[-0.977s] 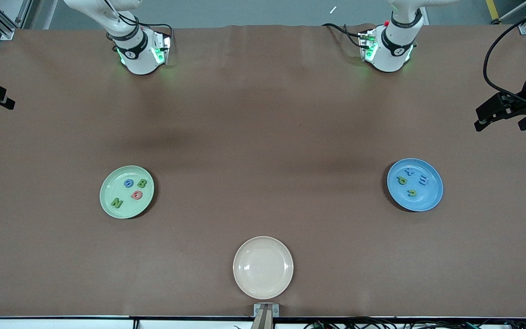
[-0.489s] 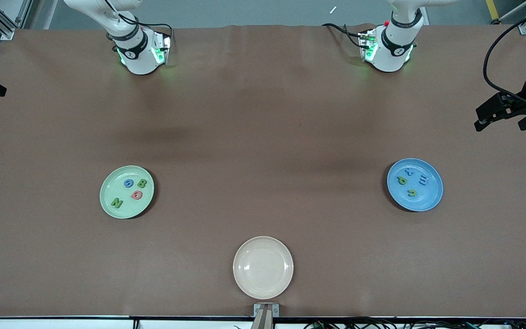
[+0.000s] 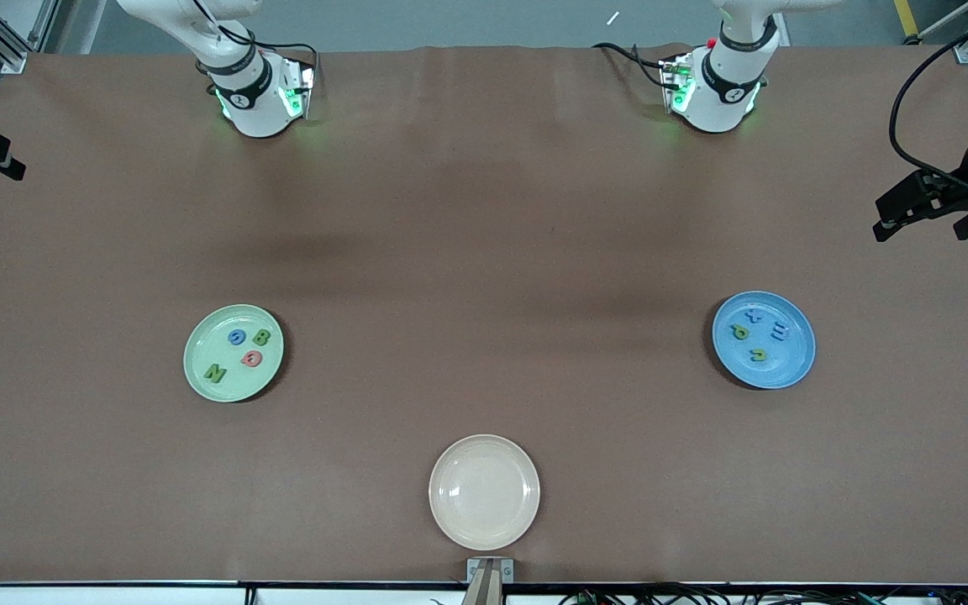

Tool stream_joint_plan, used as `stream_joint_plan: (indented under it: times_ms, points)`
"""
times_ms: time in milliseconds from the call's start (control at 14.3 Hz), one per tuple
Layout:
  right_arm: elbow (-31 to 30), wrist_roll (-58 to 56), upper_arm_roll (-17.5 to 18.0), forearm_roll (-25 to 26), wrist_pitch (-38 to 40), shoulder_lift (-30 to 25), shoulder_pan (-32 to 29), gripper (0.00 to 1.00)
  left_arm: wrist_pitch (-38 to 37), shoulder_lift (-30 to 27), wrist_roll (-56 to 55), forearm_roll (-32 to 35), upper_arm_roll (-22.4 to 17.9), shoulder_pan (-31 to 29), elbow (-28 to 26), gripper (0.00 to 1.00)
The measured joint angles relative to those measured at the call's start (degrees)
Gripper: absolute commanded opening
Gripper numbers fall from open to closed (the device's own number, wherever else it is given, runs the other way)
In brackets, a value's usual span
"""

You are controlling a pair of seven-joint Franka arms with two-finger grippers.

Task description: Sort upper and lower case letters into plates

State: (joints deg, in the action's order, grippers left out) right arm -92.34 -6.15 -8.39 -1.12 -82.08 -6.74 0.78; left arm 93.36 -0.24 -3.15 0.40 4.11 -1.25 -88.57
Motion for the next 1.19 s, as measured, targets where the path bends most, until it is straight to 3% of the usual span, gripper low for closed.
stream_joint_plan:
  times_ms: [628, 1187]
  points:
    - [-0.09, 3.95, 3.63, 0.14, 0.23, 0.0, -0.08, 1.0, 0.0, 0.0, 0.0, 0.0, 0.02, 0.07, 0.0, 1.0]
    - [-0.22, 4.15, 3.76, 0.14, 0.72, 0.0, -0.22, 1.0, 0.0, 0.0, 0.0, 0.0, 0.02, 0.07, 0.0, 1.0]
